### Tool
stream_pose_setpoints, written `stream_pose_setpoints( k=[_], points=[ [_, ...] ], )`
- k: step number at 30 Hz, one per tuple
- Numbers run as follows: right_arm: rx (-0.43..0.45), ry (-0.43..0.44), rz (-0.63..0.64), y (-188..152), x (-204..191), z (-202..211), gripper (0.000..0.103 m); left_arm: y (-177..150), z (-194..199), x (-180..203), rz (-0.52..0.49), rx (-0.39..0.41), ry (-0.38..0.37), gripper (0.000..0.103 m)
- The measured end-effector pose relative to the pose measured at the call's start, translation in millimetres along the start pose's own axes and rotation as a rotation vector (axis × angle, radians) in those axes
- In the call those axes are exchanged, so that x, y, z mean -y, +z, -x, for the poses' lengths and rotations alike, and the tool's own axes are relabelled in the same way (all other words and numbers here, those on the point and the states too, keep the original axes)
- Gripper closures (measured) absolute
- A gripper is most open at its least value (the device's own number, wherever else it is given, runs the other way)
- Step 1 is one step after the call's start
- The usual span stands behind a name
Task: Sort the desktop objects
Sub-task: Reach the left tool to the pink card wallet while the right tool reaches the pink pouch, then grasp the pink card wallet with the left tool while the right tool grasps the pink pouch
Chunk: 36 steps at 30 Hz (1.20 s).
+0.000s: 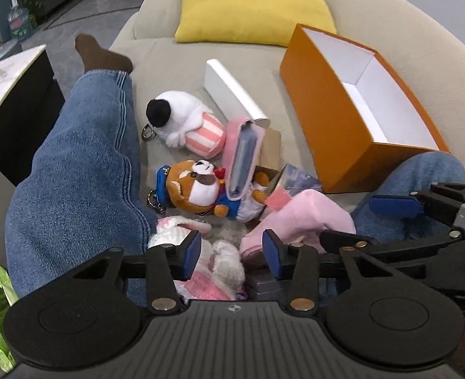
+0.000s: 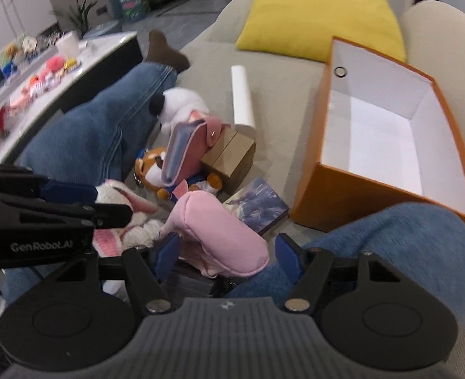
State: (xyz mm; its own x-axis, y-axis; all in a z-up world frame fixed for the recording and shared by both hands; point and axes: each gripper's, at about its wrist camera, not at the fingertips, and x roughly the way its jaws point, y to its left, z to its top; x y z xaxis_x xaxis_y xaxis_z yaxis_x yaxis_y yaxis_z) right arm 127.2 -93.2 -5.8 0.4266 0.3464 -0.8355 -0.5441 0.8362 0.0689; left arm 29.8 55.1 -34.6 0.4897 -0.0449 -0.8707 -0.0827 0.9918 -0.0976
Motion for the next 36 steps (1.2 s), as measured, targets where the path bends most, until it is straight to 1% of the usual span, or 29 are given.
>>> stream_pose_setpoints(
  k=[3,5,6,7,9,12,16,19,24,27,29,32,36],
  points=[
    [-0.035,0.014,0.044,4.9,-2.9,-15.6,0.035,5.0,-8.3,-4.3,0.008,-0.02,-0.006,0.054],
    [-0.059,0.032,0.064,8.4,-4.0,-25.6,0.047,8.8,-14.0,-6.0,0.01,-0.031,-0.004,0.054],
    [-0.064,0.026,0.066,11.0,-4.2,-29.2,0.054,10.9,-16.9,-7.0,0.012,-0.035,-0.005,0.054],
    [-0.06,-0.001,0.077,13.1,-4.6,-31.0,0.074,13.1,-19.3,-8.0,0.014,-0.039,-0.004,0.054],
    [-0.05,-0.027,0.098,18.9,-3.3,-32.0,0.082,17.1,-21.8,-9.7,0.017,-0.041,-0.001,0.054],
    [-0.039,0.005,0.11,27.6,2.7,-28.8,0.088,24.2,-25.7,-10.9,0.01,-0.039,0.006,0.054],
    [0.025,-0.001,0.148,46.2,7.6,-16.9,0.09,33.5,-26.2,-11.2,-0.005,-0.022,0.007,0.054],
    [0.073,-0.025,0.169,64.5,12.3,-11.4,0.09,40.9,-25.9,-11.2,-0.013,-0.006,0.008,0.054],
    [0.109,-0.057,0.188,93.1,18.5,-22.6,0.09,50.5,-31.6,-10.2,-0.025,-0.001,0.01,0.054],
    [0.113,-0.06,0.181,111.0,23.1,-36.9,0.091,55.5,-38.9,-10.1,-0.029,-0.012,0.005,0.054],
    [0.098,-0.059,0.174,121.4,26.8,-50.5,0.091,58.9,-44.3,-10.3,-0.027,-0.018,0.005,0.054],
    [0.061,-0.072,0.167,125.9,30.0,-70.3,0.09,63.3,-52.1,-13.2,-0.02,-0.029,0.007,0.053],
    [0.042,-0.082,0.156,122.2,34.6,-82.1,0.084,67.1,-59.6,-17.6,-0.016,-0.046,0.008,0.053]
  ],
)
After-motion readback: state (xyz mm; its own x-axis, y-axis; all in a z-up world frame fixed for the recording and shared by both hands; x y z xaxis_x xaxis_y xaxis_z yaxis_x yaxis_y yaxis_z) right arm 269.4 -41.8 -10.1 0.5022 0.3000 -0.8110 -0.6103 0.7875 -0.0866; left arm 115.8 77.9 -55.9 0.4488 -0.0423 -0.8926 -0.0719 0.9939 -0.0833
